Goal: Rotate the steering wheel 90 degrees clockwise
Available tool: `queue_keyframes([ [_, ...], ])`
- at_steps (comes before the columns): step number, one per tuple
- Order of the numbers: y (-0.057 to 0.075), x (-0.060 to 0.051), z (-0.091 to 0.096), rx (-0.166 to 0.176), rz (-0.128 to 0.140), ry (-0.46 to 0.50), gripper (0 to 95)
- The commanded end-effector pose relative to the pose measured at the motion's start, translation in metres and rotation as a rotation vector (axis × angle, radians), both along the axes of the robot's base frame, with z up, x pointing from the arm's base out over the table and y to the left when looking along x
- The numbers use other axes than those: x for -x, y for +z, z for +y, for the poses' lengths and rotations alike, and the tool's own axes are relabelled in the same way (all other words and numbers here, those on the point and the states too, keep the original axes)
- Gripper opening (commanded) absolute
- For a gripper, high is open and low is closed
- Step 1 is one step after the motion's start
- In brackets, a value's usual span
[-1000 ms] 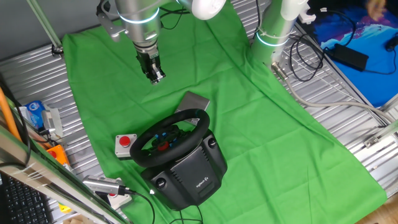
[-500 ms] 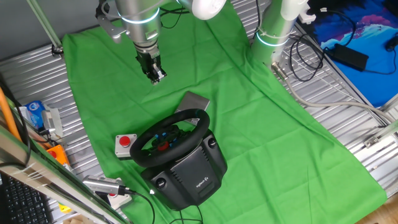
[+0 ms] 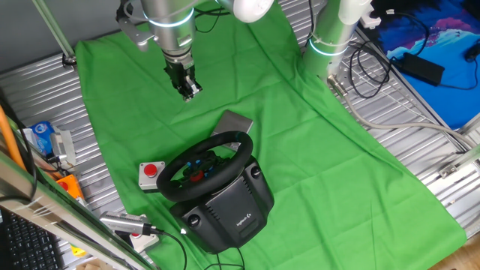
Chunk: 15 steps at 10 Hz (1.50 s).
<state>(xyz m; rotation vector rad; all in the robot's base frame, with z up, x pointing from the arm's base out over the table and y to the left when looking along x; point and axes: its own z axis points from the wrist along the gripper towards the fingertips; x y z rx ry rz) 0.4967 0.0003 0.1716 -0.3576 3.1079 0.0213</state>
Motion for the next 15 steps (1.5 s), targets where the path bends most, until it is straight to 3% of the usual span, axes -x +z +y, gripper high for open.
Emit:
queue_keyframes([
  [1, -0.0001, -0.0001, 0.0002, -0.007, 0.011, -0.018, 0.0],
  [7, -0.0001, -0.0001, 0.0002, -0.033, 0.022, -0.008, 0.0],
  [15, -0.0001, -0.0001, 0.0002, -0.033, 0.022, 0.017, 0.0],
])
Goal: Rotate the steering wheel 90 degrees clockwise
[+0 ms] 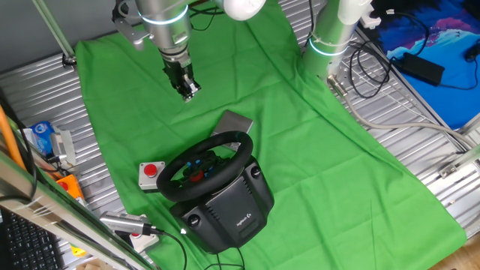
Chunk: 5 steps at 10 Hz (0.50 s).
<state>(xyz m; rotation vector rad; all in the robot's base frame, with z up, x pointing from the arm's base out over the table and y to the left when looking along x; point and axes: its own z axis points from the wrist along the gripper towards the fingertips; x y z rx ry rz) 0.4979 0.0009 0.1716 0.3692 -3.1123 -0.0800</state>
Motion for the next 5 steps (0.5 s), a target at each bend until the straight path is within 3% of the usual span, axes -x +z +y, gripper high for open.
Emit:
queue_keyframes([
  [1, -0.0001, 0.0011, -0.0004, 0.001, -0.001, 0.014, 0.0],
  [5, -0.0001, 0.0011, -0.0004, -0.019, 0.017, 0.037, 0.0],
])
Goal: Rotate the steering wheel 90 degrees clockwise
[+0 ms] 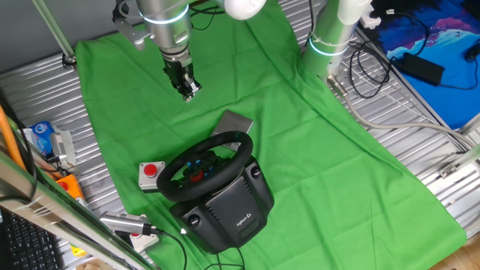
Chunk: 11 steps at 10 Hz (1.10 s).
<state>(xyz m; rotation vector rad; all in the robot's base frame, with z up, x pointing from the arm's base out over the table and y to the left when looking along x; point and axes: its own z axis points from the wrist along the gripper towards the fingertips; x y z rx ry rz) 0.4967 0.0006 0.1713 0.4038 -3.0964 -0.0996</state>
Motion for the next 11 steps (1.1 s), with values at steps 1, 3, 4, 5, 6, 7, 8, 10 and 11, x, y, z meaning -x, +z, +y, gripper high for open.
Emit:
queue_keyframes([
  [1, 0.0, 0.0, 0.0, -0.007, 0.01, 0.02, 0.0],
  [3, 0.0, 0.0, 0.0, -0.014, 0.021, 0.034, 0.0],
  [4, 0.0, 0.0, 0.0, -0.027, 0.024, 0.037, 0.0],
  [5, 0.0, 0.0, -0.001, -0.043, 0.032, 0.039, 0.0],
  [6, -0.001, 0.0, -0.005, -0.059, 0.038, 0.042, 0.0],
  [7, -0.001, 0.002, -0.017, -0.083, 0.049, 0.032, 0.0],
  [8, -0.002, 0.004, -0.027, -0.126, 0.051, 0.023, 0.0],
  [10, -0.009, 0.008, -0.051, -0.257, 0.058, -0.018, 0.0],
  [11, -0.012, 0.007, -0.053, -0.314, 0.06, -0.042, 0.0],
])
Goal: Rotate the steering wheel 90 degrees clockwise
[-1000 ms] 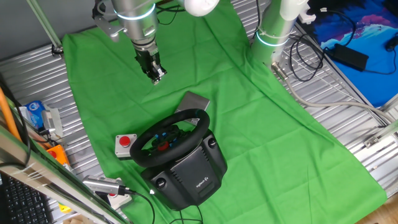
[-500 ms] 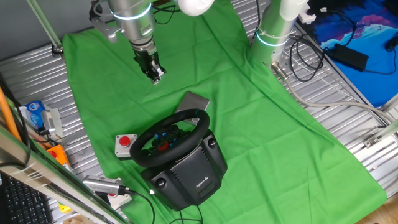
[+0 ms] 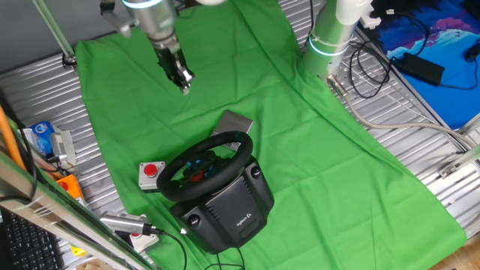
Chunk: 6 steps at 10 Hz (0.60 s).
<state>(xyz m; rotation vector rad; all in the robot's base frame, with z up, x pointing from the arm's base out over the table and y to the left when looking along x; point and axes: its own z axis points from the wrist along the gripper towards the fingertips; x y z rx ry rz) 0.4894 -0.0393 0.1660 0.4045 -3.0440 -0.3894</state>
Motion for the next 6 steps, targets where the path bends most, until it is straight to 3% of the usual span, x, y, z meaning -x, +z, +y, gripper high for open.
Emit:
queue_keyframes([
  [1, -0.01, -0.003, -0.013, -0.201, 0.023, -0.089, 0.0],
  [3, -0.01, -0.014, -0.009, -0.241, 0.033, -0.117, 0.0],
  [6, -0.013, -0.022, 0.004, -0.241, 0.04, -0.133, 0.0],
])
